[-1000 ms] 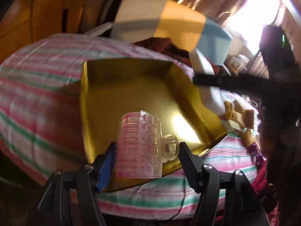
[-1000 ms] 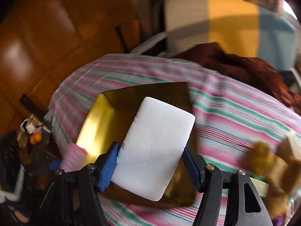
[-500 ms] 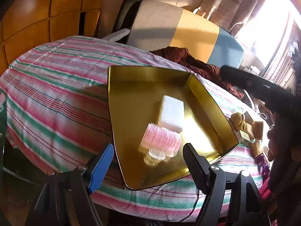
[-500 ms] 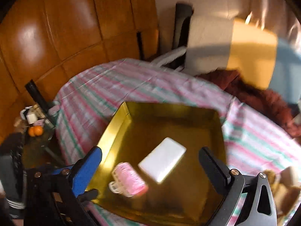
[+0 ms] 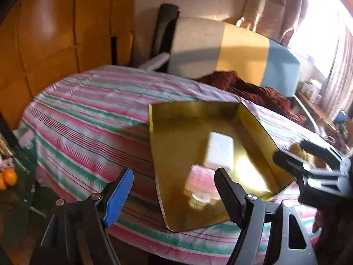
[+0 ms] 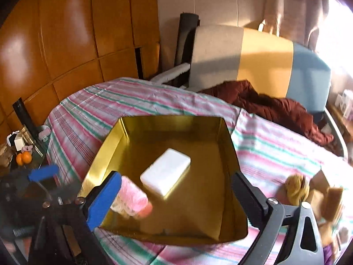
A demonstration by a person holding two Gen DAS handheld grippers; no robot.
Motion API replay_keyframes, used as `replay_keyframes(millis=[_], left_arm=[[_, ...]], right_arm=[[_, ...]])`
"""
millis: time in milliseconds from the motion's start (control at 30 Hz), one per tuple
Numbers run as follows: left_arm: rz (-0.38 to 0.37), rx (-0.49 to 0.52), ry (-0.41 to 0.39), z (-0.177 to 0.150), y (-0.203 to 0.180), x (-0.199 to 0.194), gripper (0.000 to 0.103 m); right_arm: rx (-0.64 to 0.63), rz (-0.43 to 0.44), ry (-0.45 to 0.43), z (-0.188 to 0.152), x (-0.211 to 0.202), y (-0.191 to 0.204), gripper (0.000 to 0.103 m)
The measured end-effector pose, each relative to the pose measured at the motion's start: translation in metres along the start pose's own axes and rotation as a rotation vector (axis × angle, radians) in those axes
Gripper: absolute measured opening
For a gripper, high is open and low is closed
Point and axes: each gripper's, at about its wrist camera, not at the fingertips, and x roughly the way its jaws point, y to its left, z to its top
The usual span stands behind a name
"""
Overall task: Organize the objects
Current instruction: 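Carry the roller and soap into the gold tray and open both tools, then move both tools back toward the pile of items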
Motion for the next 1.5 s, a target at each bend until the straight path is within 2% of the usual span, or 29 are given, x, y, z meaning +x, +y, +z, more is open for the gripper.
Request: replay_keyframes(millis=[100,267,333,633,867,1067,1267,1500], left_arm=[[0.066,0.005,-0.049,0.002,0.000,-0.009,0.077],[0.100,-0.017,-0.062,0.005,0.004,-0.010,0.077],[0.093,-0.026,-0.044,0.004,0.006,-0.007,0.077],[0.076,0.034,-0.061,0.000,-0.012,-0.010,0.076],[0.040,0.098,-0.034,-0.005,-0.031,-0.006,0.077],[0.007,0.145,0.006,-0.012,-0.047,0.002,0.077],[-0.071,0.185,0.057,-0.019,-0.063,0.011,0.077],[-0.166,0.181,0.127,-0.023,-0.077,0.019,0.077]], right_arm=[[0.028,-0.021,-0.010,-0.011,-0.006,-0.005,0.096],[0.051,-0.042,-0.026,-0.021,-0.016,-0.009,0.097],[0.049,-0.049,-0.032,-0.024,-0.020,-0.009,0.097],[0.056,-0.057,-0.056,-0.034,-0.030,-0.012,0.098],[0.101,-0.063,-0.071,-0.042,-0.038,-0.029,0.100],[0.157,-0.072,-0.037,-0.056,-0.039,-0.051,0.101],[0.223,-0.097,0.000,-0.074,-0.042,-0.078,0.101],[0.310,-0.151,0.045,-0.100,-0.054,-0.118,0.101]])
